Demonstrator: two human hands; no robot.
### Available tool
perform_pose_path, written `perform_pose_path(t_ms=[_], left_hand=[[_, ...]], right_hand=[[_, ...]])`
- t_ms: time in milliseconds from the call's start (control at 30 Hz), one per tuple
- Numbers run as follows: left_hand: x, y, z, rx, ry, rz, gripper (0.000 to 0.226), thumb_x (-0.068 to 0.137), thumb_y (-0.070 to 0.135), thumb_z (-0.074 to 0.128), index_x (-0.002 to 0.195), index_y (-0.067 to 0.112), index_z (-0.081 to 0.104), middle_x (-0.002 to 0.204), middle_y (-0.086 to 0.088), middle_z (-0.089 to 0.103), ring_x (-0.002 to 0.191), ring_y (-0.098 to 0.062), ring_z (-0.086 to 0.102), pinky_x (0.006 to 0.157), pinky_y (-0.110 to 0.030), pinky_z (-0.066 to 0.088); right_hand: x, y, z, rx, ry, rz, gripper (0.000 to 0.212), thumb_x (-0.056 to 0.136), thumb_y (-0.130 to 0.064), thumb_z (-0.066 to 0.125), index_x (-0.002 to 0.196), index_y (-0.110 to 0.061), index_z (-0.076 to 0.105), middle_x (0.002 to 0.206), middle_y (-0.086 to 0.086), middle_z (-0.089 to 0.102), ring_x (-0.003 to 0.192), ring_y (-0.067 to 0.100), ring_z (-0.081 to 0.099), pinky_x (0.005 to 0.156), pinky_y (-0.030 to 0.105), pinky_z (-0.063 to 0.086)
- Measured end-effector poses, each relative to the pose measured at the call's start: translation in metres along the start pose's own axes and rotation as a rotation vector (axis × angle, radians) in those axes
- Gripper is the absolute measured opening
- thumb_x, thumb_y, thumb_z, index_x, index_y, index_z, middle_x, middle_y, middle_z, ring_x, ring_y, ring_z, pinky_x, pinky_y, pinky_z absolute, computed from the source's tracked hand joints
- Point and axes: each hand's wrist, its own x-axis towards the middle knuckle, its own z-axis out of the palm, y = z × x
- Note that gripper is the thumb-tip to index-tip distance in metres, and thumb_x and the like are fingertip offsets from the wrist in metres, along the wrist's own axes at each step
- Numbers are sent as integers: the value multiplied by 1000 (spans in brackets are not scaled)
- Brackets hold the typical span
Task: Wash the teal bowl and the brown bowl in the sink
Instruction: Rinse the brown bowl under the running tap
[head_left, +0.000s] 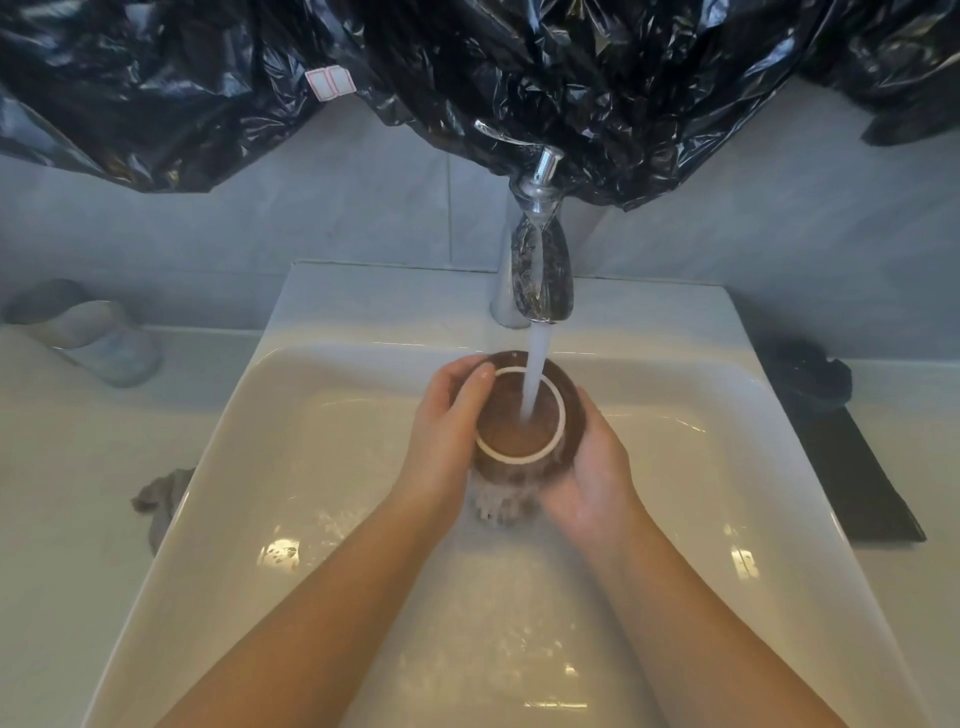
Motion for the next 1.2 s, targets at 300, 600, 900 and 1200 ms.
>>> perform_pose_path(t_ms=[300, 600, 900, 1200], left_hand=[[9, -2, 7, -203, 103, -543, 43, 97, 45, 40, 96, 11, 66, 95, -15, 70, 89, -31, 66, 86, -46, 53], [1, 9, 5, -444, -114, -380, 19, 80, 28, 63, 90, 13, 58, 86, -14, 61, 77, -27, 64, 81, -41, 50], [-2, -5, -13, 109, -268, -21, 61, 63, 15, 52, 124, 20, 57, 118, -11, 64, 106, -26, 63, 96, -47, 50], [9, 0, -10, 1034, 82, 197, 20, 93, 25, 50, 88, 14, 67, 85, -11, 68, 83, -33, 63, 73, -39, 54]], right_hand=[[-11, 3, 10, -478, 55, -219, 40, 97, -34, 52, 67, -14, 72, 66, 0, 72, 66, 16, 67, 71, 29, 54], [-1, 16, 1, -801, 56, -520, 25, 89, -29, 47, 69, -17, 57, 70, -1, 59, 62, 3, 56, 59, 21, 45], [5, 4, -8, -589, 135, -85, 24, 91, -8, 54, 100, -13, 76, 99, 18, 75, 96, 38, 70, 79, 49, 60], [-1, 1, -9, -801, 135, -497, 20, 91, -9, 59, 104, -20, 70, 96, -3, 73, 90, 12, 69, 68, 19, 52]])
